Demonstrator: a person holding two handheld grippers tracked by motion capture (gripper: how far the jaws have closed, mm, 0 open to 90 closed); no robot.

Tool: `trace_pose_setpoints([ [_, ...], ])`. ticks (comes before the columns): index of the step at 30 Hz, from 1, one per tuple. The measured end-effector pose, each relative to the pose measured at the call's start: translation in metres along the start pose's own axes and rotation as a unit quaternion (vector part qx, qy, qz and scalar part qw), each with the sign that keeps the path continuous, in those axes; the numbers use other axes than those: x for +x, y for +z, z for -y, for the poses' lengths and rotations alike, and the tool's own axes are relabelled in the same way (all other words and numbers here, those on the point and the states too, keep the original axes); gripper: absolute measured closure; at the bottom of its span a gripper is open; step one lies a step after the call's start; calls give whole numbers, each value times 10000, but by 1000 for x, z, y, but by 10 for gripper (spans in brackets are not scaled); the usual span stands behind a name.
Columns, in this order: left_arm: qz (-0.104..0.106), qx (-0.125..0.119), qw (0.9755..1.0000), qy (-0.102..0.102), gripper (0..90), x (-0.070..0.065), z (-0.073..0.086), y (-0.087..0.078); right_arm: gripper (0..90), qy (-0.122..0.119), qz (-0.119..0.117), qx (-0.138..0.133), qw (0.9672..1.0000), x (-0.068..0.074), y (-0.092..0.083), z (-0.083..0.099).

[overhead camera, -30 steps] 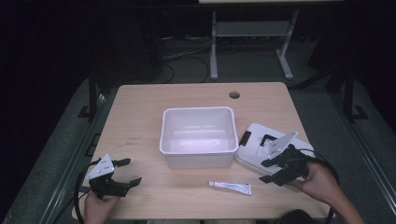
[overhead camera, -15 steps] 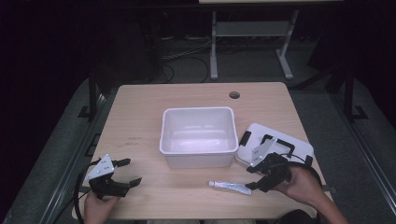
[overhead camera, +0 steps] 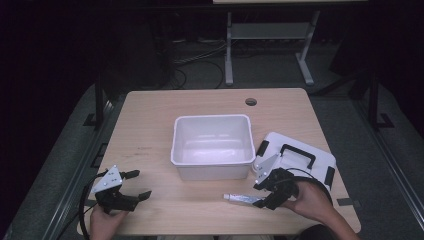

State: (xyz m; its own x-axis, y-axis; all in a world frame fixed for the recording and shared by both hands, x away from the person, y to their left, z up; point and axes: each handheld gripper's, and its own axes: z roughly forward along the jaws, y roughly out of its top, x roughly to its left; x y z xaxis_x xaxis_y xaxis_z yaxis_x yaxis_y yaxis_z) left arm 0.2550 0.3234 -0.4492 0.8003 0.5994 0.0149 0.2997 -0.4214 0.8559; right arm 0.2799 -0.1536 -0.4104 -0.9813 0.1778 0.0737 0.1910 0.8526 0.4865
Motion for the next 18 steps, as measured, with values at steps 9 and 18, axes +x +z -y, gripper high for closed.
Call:
trace_pose_setpoints([
  [9,7,-29,10000,-22,138,0,0,-1,439,-139,-10,141,9998,2,15,-10],
  [18,14,-30,10000,-19,138,0,0,-1,466,-180,-18,188,9997,0,23,-15],
])
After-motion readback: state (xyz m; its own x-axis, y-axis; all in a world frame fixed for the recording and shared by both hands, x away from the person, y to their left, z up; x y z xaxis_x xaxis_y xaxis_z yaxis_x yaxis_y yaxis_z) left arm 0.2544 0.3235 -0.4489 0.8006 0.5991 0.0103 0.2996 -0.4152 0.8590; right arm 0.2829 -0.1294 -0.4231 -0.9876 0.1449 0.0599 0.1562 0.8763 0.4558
